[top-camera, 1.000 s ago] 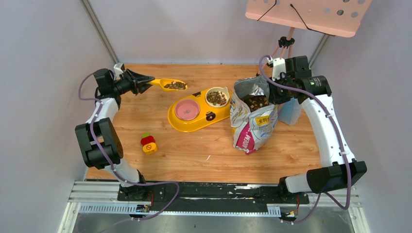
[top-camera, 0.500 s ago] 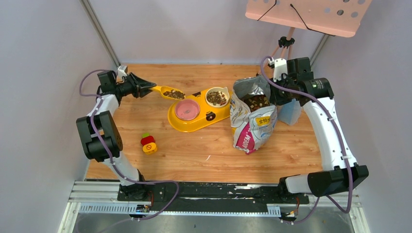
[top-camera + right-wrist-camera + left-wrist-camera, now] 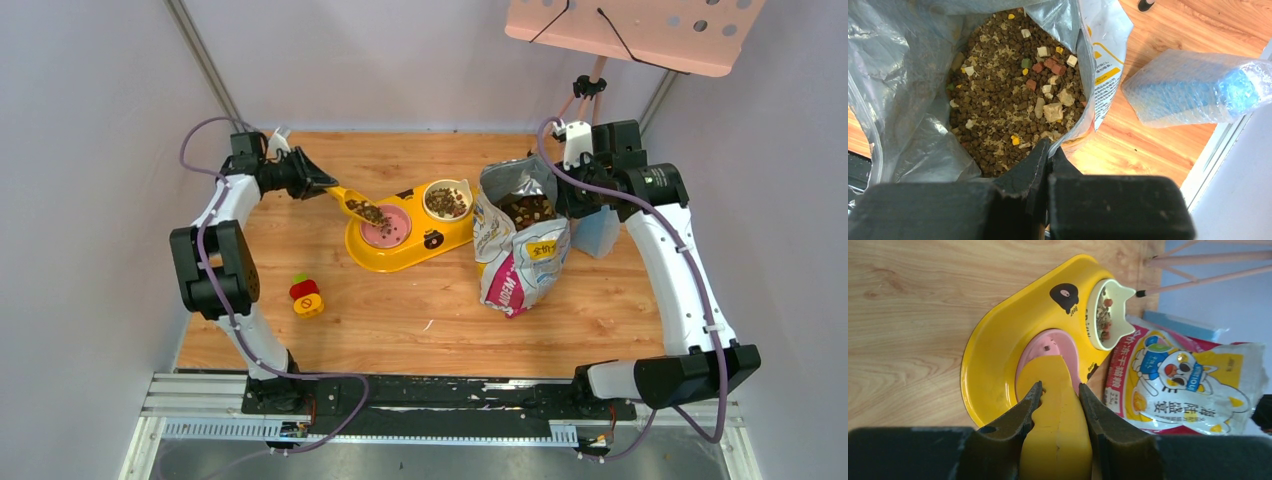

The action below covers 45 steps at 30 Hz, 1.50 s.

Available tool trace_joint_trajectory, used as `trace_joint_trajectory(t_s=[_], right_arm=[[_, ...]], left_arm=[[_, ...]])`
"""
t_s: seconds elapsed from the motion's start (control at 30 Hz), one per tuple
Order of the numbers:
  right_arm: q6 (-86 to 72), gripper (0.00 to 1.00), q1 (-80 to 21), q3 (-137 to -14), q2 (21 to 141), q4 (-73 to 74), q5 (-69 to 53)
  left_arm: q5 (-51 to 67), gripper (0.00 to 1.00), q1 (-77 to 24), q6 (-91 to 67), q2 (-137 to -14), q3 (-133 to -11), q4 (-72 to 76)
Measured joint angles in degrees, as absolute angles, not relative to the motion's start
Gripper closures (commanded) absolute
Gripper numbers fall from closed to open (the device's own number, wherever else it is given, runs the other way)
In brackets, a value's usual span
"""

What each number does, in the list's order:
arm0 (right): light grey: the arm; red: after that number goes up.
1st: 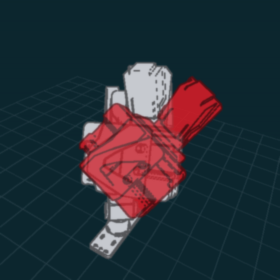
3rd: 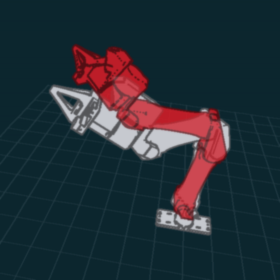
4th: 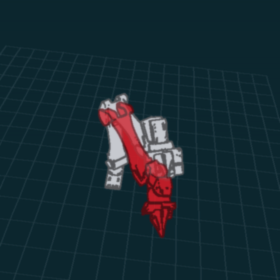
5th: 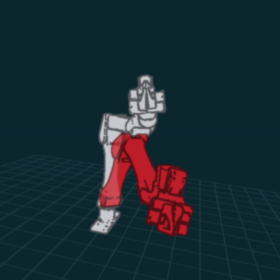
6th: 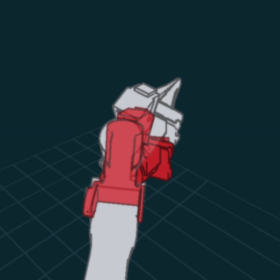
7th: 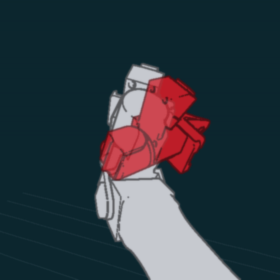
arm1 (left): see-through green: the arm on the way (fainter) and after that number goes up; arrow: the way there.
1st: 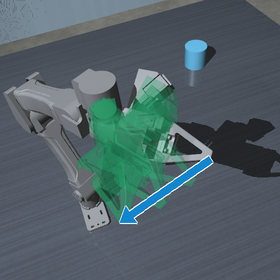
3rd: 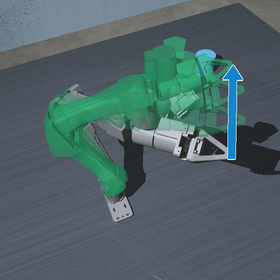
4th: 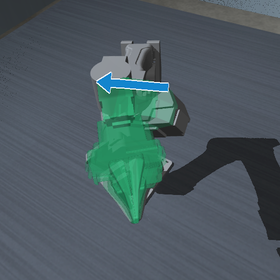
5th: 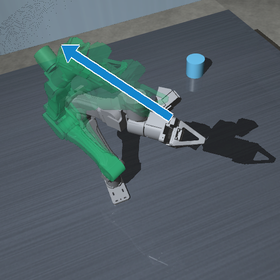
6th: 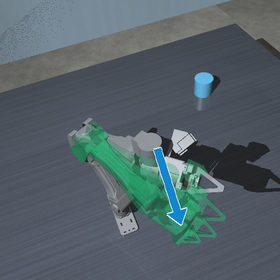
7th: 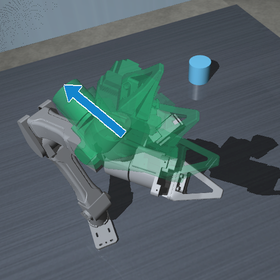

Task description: Serve the pet food

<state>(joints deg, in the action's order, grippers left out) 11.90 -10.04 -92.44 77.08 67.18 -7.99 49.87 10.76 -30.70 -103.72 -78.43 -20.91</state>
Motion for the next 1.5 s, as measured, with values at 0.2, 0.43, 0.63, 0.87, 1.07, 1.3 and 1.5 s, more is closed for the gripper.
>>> trace_joint_trajectory(t_s=[0.2, 0.43, 0.63, 0.87, 1.07, 1.3, 1.5], right_arm=[[11.90, 1.00, -10.04, -91.68, 76.16, 67.02, -7.75], [11.94, 1.00, -10.02, -90.94, 75.64, 66.59, -7.35], [12.03, 1.00, -10.02, -90.78, 75.46, 66.50, -7.31], [12.12, 1.00, -10.02, -90.78, 75.46, 66.50, -7.33], [12.12, 1.00, -10.02, -90.78, 75.46, 66.50, -7.35], [12.12, 1.00, -10.02, -90.78, 75.46, 66.50, -7.35], [12.12, 1.00, -10.02, -90.78, 75.46, 66.52, -7.35]], left_arm=[[44.18, 1.00, 5.19, -23.57, -105.89, -82.91, -26.30], [37.41, 1.00, -1.10, -14.92, -106.74, -88.68, -32.29], [33.63, 1.00, -4.95, -7.22, -106.61, -92.55, -35.27], [27.62, 1.00, -7.29, 1.48, -105.08, -95.59, -39.51], [23.42, 1.00, -10.20, 6.59, -101.45, -96.01, -41.12], [20.67, 1.00, -13.74, 11.11, -99.20, -95.98, -41.34], [22.50, 1.00, -13.41, 11.60, -99.18, -97.19, -42.48]])
